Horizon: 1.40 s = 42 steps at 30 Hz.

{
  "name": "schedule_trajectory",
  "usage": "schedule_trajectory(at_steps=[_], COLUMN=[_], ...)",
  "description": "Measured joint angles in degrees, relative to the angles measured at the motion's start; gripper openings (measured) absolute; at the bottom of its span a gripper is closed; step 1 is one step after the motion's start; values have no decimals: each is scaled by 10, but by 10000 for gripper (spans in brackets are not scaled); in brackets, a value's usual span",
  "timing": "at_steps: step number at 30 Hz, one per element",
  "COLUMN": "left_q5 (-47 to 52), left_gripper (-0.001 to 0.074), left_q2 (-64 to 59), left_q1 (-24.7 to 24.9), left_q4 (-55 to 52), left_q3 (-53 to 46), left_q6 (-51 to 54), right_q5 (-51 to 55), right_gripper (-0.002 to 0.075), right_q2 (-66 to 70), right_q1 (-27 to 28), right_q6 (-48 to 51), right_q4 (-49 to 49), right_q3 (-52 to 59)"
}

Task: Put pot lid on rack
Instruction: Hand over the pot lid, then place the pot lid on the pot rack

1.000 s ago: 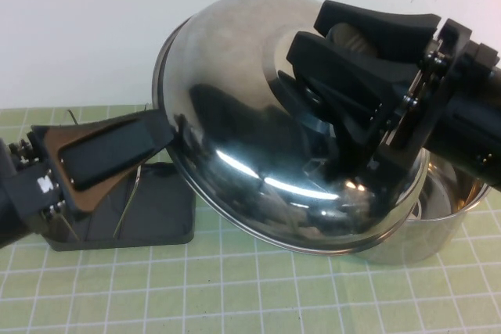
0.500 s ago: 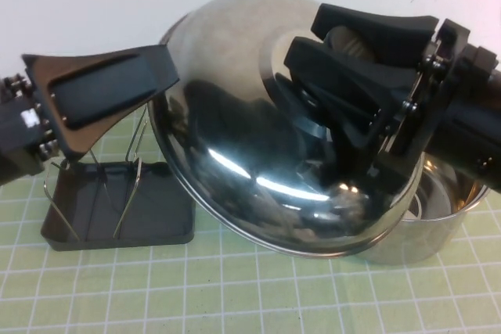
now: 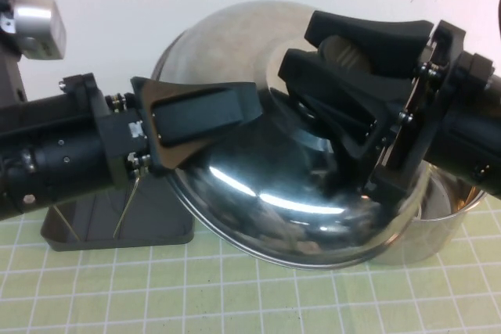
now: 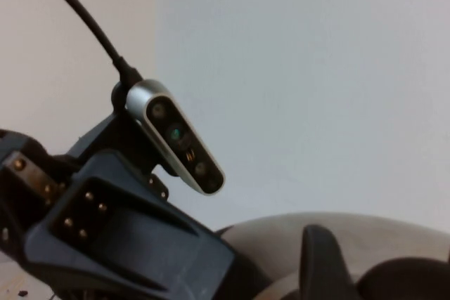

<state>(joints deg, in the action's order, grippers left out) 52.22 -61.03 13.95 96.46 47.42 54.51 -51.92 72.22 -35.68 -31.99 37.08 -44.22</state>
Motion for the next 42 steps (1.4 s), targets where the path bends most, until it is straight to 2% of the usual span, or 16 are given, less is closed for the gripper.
schedule_trajectory(at_steps=[2, 6, 16, 19, 21, 25, 32, 38, 42], left_q5=[0, 6, 14, 17, 11, 2, -47, -149, -213], left_gripper=[420, 270, 230, 102, 102, 102, 102, 102, 102], left_q2=[0, 0, 1, 1, 1, -2, 12, 59, 76], left_q1=[2, 2, 2, 3, 3, 3, 3, 3, 3], left_q4=[3, 20, 22, 8, -11, -15, -15, -16, -102], left_q3=[0, 0, 0, 0, 0, 0, 0, 0, 20], left_q6=[-1, -15, -26, -14, -12, -10, 23, 42, 7], right_q5=[1, 9, 14, 26, 27, 37, 51, 157, 210], right_gripper=[335, 336, 344, 430, 489, 519, 524, 525, 525], right_q2=[0, 0, 0, 0, 0, 0, -6, -61, -112], right_q1=[0, 0, 0, 0, 0, 0, 0, 0, 0], right_q6=[0, 1, -2, -8, -10, -10, 11, 39, 24], right_q4=[5, 20, 25, 35, 38, 39, 39, 55, 108], right_q3=[0, 0, 0, 0, 0, 0, 0, 0, 0])
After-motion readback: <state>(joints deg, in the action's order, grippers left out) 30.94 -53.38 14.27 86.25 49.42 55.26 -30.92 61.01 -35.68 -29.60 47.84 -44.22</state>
